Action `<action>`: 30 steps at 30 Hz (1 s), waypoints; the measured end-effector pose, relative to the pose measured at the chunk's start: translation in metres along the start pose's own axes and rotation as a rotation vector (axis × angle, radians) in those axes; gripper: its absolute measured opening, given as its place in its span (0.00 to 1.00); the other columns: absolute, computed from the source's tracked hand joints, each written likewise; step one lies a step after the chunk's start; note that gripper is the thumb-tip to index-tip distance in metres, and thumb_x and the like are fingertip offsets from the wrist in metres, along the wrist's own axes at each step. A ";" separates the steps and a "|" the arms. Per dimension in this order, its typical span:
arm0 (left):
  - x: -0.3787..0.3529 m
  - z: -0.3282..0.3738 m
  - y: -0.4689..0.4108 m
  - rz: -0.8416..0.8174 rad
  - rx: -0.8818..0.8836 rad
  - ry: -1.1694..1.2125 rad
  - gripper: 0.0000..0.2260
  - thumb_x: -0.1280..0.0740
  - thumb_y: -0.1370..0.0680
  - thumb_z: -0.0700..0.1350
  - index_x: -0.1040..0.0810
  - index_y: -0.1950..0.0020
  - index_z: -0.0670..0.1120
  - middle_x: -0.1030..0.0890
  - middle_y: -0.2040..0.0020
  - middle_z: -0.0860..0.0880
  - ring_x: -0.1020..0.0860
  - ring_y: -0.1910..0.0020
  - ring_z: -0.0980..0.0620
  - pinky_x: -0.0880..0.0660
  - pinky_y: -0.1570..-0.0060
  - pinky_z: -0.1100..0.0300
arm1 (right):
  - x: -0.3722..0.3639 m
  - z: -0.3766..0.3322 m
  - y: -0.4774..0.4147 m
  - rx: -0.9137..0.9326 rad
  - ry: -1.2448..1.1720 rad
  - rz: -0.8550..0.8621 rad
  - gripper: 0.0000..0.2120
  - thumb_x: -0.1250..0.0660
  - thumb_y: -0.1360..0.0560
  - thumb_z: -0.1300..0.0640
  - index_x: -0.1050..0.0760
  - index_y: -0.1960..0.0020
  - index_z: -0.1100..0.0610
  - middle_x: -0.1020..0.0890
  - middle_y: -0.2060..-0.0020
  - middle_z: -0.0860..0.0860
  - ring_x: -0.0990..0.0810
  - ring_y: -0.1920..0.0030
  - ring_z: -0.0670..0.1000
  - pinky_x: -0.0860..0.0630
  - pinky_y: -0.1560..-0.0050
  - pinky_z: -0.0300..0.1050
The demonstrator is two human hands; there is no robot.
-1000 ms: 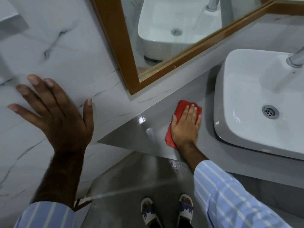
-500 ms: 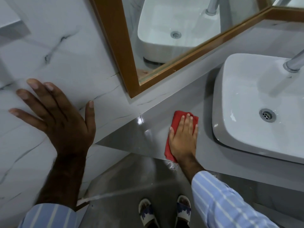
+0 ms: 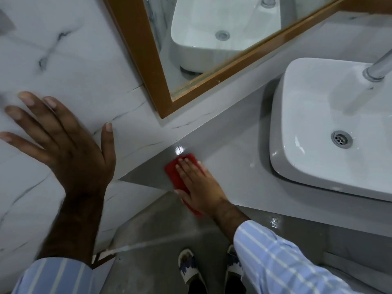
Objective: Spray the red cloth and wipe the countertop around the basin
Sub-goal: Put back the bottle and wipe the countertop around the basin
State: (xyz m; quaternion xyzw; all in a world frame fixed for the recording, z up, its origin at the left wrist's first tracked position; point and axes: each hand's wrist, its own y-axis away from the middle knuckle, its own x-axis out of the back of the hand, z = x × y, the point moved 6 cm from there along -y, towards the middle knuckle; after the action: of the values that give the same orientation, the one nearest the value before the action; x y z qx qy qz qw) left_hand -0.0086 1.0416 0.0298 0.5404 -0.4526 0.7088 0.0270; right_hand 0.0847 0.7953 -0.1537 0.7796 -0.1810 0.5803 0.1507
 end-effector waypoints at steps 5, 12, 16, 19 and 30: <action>0.009 0.015 0.013 -0.044 0.002 0.088 0.41 0.42 0.18 0.66 0.54 0.15 0.44 0.46 0.16 0.36 0.45 0.17 0.33 0.41 0.22 0.31 | 0.023 0.035 0.035 -0.017 -0.034 -0.098 0.35 0.49 0.14 0.36 0.49 0.15 0.55 0.46 0.14 0.52 0.51 0.15 0.53 0.51 0.15 0.59; -0.022 0.133 0.122 -0.741 -0.355 0.560 0.29 0.38 0.16 0.56 0.34 0.20 0.40 0.33 0.20 0.38 0.35 0.20 0.38 0.30 0.24 0.40 | 0.043 0.014 0.142 -0.489 -0.491 0.277 0.22 0.40 0.17 0.35 0.27 0.61 0.48 0.24 0.66 0.44 0.25 0.63 0.47 0.24 0.60 0.51; -0.059 0.162 0.141 -1.082 -0.250 0.498 0.31 0.33 0.18 0.57 0.35 0.19 0.43 0.32 0.21 0.41 0.33 0.22 0.40 0.33 0.24 0.45 | -0.003 0.024 0.187 -1.207 -1.162 0.079 0.26 0.29 0.30 0.28 0.27 0.66 0.51 0.23 0.73 0.47 0.24 0.71 0.45 0.25 0.63 0.47; -0.072 0.171 0.144 -1.132 -0.198 0.446 0.31 0.29 0.20 0.54 0.32 0.22 0.43 0.28 0.25 0.39 0.30 0.25 0.39 0.31 0.25 0.44 | -0.016 0.023 0.165 -1.290 -1.790 0.027 0.18 0.22 0.29 0.41 0.19 0.44 0.48 0.11 0.48 0.45 0.15 0.45 0.48 0.21 0.39 0.52; -0.073 0.179 0.142 -1.411 0.264 0.727 0.12 0.23 0.27 0.34 0.15 0.45 0.37 0.13 0.49 0.36 0.15 0.50 0.41 0.18 0.48 0.51 | 0.022 0.054 0.173 -1.257 -1.705 0.248 0.19 0.18 0.29 0.60 0.16 0.40 0.60 0.10 0.49 0.57 0.10 0.49 0.57 0.17 0.62 0.40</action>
State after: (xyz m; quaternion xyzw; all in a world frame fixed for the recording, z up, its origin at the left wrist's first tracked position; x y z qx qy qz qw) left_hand 0.0791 0.8707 -0.1138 0.4332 0.1199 0.7039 0.5500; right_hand 0.0567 0.6152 -0.1436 0.6866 -0.5718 -0.3433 0.2894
